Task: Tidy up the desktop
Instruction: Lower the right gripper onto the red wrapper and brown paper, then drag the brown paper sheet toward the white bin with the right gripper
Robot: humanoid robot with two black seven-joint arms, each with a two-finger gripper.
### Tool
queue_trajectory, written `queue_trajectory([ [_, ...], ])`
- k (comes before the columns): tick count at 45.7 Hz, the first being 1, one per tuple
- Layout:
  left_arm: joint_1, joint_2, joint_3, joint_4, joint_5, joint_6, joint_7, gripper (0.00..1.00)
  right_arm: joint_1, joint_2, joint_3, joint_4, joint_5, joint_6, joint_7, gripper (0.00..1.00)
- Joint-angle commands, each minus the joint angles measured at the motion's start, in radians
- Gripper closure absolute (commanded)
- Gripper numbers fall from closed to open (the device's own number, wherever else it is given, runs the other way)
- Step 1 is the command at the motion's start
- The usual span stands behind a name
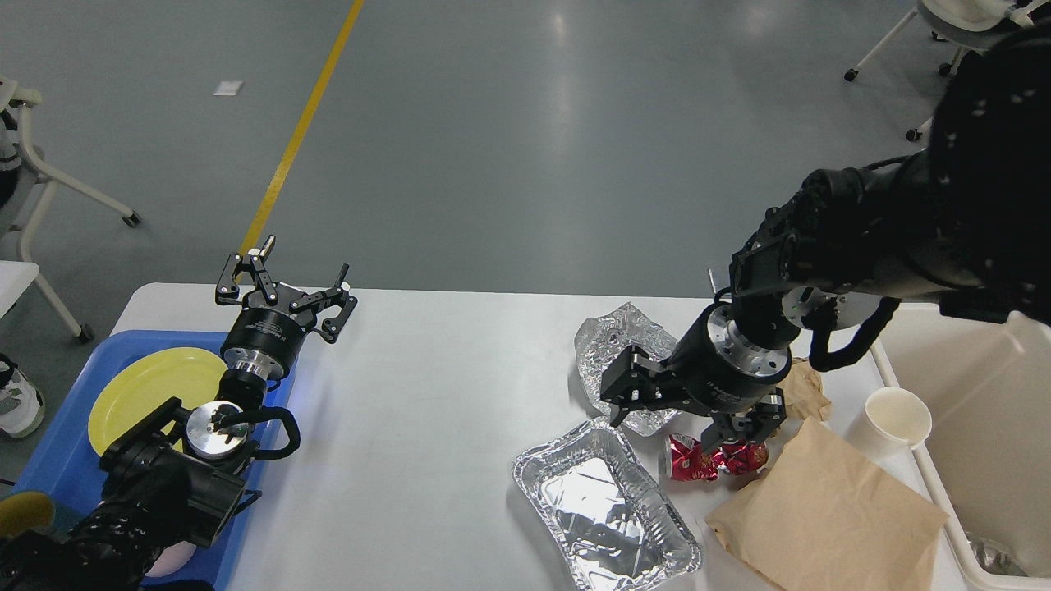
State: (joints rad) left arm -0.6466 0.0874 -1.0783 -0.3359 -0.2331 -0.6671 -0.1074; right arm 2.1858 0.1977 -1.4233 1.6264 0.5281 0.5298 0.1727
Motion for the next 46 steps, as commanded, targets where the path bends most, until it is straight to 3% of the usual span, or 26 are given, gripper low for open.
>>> queue_trajectory([
  [1,0.001,0.000,-0.002,0.000,0.000,0.000,0.000,0.00,-0.014,-0.003,-0.017,0.050,0.029,-0.105,-0.021,0.00],
  [11,-0.001,0.000,-0.002,0.000,0.000,0.000,0.000,0.00,-0.017,-0.007,-0.041,0.119,0.029,-0.228,-0.018,0.00],
  [34,0.012,0.002,-0.006,-0.002,0.000,0.000,0.000,0.00,-0.169,-0.164,-0.146,0.119,0.021,-0.274,-0.013,0.00],
  [46,0.012,0.000,-0.005,-0.002,0.000,0.000,0.000,0.00,-0.322,-0.248,-0.166,0.112,-0.029,-0.364,-0.006,0.00],
])
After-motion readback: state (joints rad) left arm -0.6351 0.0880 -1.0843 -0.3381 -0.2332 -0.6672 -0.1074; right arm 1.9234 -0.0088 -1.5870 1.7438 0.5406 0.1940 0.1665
